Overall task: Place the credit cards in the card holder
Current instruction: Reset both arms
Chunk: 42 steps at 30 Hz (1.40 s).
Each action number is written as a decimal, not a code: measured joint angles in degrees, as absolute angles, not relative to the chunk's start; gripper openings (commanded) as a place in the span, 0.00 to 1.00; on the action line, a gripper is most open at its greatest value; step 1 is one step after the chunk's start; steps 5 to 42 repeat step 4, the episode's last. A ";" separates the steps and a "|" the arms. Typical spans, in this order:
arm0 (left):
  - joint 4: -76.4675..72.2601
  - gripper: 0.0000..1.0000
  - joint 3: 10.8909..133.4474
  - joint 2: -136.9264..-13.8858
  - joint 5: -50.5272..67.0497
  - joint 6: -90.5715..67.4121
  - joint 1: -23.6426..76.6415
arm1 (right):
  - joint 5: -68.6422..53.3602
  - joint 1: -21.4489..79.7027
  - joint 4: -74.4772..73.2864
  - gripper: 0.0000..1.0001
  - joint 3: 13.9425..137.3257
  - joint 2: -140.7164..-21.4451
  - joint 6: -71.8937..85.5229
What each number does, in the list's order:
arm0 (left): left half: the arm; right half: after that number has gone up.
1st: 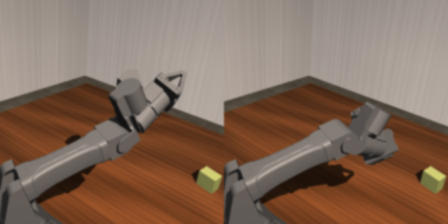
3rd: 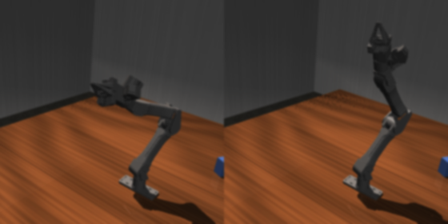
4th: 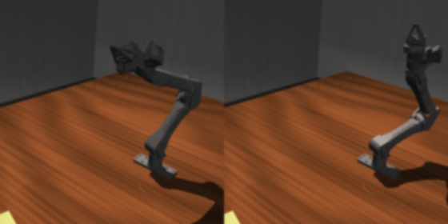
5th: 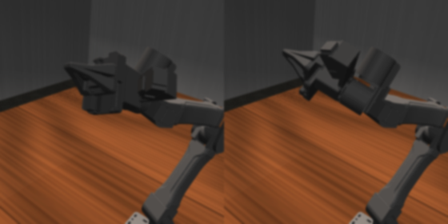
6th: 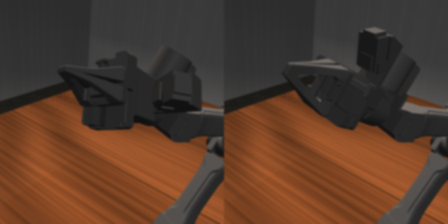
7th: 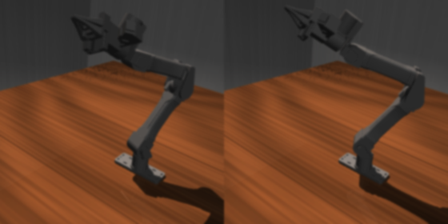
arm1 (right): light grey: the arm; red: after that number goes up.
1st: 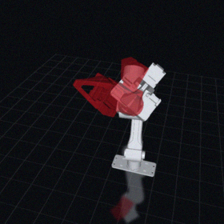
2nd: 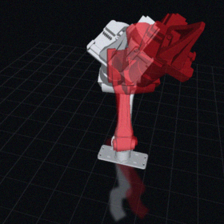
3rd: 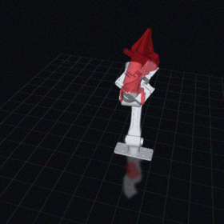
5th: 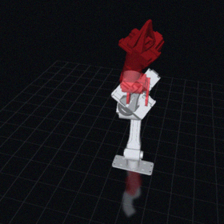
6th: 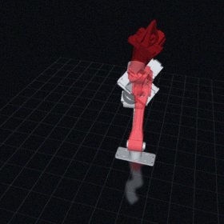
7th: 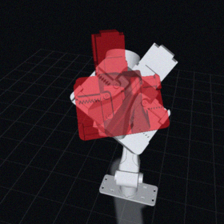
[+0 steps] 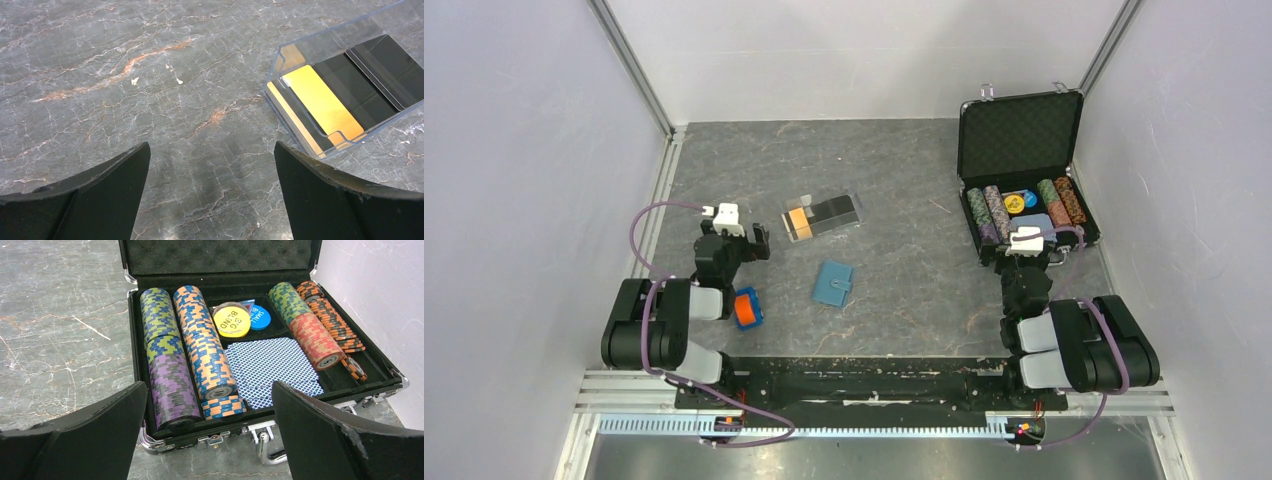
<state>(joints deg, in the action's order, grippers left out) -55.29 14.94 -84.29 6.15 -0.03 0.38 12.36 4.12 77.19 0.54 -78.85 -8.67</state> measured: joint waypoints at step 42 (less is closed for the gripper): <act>-55.51 1.00 14.94 -84.29 6.11 -0.03 0.40 | 12.34 4.12 77.23 0.98 0.54 -78.85 -8.64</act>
